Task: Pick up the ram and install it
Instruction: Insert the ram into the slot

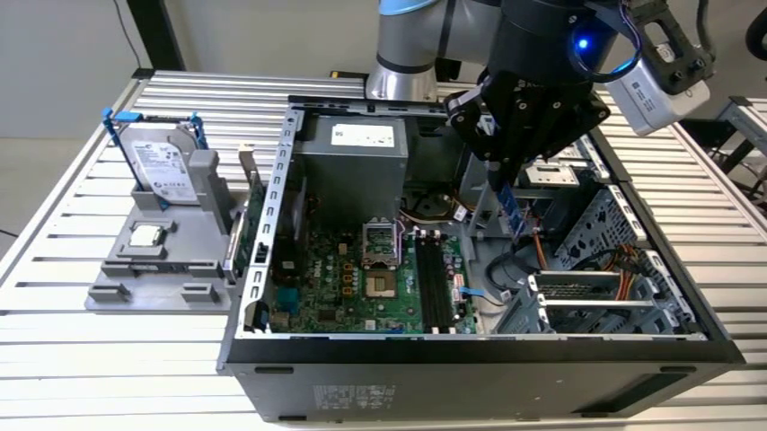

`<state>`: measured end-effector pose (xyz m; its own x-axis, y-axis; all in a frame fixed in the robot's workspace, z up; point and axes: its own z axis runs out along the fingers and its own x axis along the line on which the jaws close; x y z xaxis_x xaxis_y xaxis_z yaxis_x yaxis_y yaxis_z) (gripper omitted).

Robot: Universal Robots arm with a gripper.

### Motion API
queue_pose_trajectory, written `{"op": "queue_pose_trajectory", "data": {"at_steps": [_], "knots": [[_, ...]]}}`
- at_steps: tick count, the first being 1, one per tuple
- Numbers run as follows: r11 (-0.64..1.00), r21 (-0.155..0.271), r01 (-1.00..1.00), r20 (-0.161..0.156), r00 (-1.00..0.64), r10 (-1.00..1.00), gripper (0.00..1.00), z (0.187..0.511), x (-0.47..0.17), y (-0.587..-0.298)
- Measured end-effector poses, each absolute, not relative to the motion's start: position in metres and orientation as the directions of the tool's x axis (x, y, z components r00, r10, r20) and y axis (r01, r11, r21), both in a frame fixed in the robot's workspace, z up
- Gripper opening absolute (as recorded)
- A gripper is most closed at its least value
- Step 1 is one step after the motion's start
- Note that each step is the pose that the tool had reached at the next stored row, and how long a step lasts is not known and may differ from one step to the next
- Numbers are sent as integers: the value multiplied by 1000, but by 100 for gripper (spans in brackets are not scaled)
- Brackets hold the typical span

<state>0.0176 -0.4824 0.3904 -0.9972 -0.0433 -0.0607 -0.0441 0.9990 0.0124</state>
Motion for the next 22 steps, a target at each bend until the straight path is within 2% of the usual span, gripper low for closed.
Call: {"op": "queue_pose_trajectory", "data": {"at_steps": [22], "knots": [[986,12,164,-61,-984,165,0,390,18,-482]]}}
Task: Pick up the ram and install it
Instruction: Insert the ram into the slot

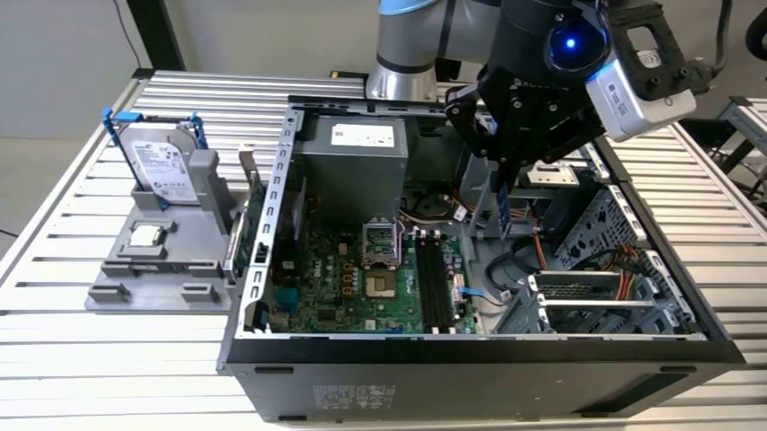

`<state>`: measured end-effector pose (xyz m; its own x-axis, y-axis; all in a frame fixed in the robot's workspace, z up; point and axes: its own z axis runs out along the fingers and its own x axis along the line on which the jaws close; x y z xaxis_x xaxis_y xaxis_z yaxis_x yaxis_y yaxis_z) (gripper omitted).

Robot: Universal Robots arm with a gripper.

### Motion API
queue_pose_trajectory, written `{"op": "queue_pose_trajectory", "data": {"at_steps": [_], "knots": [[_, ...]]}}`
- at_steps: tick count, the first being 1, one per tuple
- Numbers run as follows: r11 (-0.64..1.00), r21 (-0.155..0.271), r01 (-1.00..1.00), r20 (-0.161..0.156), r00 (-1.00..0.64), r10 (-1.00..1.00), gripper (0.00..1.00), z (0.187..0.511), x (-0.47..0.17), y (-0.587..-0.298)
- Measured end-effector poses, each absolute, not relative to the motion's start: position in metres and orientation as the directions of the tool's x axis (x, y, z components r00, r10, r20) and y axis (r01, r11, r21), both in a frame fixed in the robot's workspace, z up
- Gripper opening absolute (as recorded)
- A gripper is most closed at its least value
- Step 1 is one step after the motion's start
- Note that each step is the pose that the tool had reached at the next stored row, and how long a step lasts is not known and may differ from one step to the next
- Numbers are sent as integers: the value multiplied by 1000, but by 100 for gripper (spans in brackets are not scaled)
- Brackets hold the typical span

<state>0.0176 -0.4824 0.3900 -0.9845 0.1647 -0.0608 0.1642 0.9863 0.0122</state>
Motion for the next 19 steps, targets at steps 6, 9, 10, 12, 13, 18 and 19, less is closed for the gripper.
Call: {"op": "queue_pose_trajectory", "data": {"at_steps": [6,9,10,12,13,18,19], "knots": [[982,12,189,-61,-980,189,0,390,18,-482],[980,12,200,-61,-978,201,0,390,18,-482],[979,12,204,-61,-977,205,0,390,18,-482],[977,12,212,-61,-975,212,0,390,18,-482],[976,12,216,-61,-974,216,0,390,18,-482],[975,12,224,-61,-973,224,0,390,18,-482],[975,12,224,-61,-973,224,0,390,18,-482]]}}
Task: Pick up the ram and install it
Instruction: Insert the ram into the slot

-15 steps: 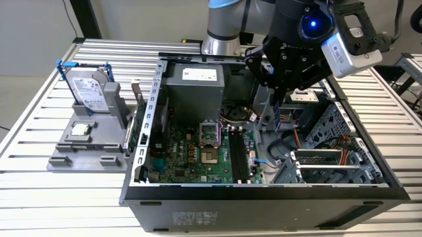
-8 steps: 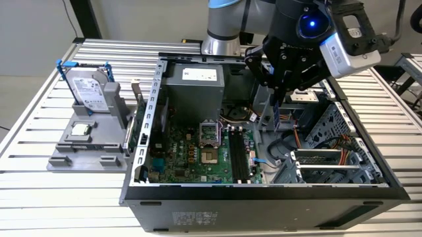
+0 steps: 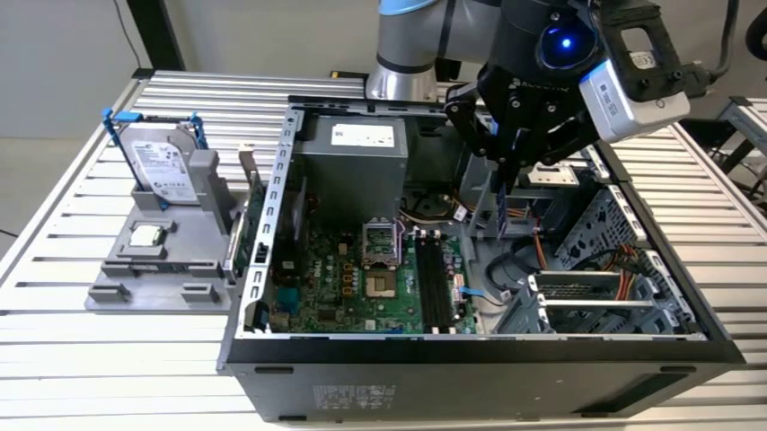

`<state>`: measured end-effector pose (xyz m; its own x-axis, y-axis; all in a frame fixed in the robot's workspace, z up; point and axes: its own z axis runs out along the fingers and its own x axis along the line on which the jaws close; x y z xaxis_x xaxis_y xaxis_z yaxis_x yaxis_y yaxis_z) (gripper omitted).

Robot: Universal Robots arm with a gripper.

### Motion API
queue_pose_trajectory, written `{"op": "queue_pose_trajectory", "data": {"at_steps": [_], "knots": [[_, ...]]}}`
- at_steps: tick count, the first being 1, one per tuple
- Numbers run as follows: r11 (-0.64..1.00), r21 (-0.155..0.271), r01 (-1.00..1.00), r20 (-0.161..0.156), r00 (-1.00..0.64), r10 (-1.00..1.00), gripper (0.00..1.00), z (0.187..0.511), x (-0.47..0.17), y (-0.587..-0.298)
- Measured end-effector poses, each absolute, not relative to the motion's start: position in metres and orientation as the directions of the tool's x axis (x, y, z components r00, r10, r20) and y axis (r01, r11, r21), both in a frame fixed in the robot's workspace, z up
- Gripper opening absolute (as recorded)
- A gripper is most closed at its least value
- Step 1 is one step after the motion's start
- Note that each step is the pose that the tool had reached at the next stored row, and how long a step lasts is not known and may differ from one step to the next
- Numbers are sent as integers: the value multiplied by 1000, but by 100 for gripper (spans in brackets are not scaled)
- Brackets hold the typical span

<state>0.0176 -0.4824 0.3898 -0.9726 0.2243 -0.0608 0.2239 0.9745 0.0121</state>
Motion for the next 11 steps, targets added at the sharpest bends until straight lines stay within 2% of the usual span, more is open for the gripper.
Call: {"op": "queue_pose_trajectory", "data": {"at_steps": [11], "knots": [[950,12,312,-61,-948,312,0,388,18,-482]]}}
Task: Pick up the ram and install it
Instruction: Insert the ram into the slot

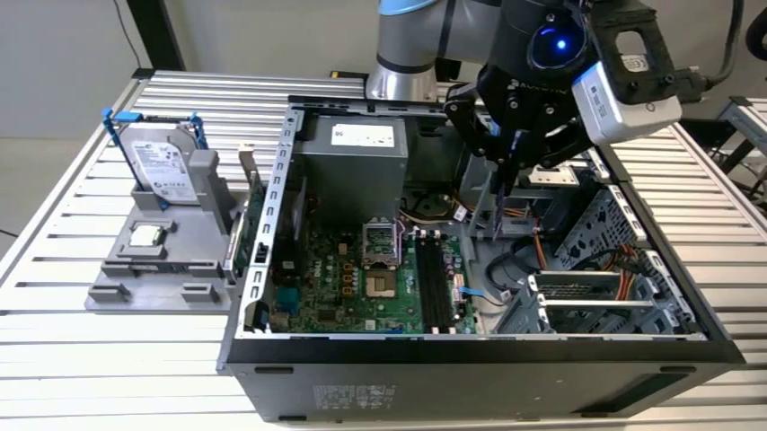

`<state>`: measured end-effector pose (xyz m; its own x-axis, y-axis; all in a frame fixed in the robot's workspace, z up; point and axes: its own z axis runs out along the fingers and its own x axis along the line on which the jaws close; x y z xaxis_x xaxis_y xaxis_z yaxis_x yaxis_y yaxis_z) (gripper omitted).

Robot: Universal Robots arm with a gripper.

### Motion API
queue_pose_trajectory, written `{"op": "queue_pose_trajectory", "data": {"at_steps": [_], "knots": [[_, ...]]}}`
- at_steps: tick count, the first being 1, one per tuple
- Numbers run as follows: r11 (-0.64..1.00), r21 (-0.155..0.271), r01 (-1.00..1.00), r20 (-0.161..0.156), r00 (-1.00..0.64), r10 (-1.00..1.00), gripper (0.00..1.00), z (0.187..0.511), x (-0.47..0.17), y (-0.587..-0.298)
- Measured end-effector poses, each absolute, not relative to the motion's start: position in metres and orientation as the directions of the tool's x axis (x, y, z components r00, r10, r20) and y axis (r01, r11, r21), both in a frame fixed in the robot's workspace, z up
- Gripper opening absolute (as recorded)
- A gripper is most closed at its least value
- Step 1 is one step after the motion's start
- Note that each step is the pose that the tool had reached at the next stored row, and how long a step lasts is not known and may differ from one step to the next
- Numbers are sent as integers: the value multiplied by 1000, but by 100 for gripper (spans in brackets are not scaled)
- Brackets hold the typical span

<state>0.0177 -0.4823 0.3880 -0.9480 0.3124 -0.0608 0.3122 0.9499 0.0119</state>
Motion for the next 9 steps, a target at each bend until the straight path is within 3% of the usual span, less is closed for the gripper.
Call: {"op": "queue_pose_trajectory", "data": {"at_steps": [9], "knots": [[956,15,292,-64,-954,292,0,382,18,-483]]}}
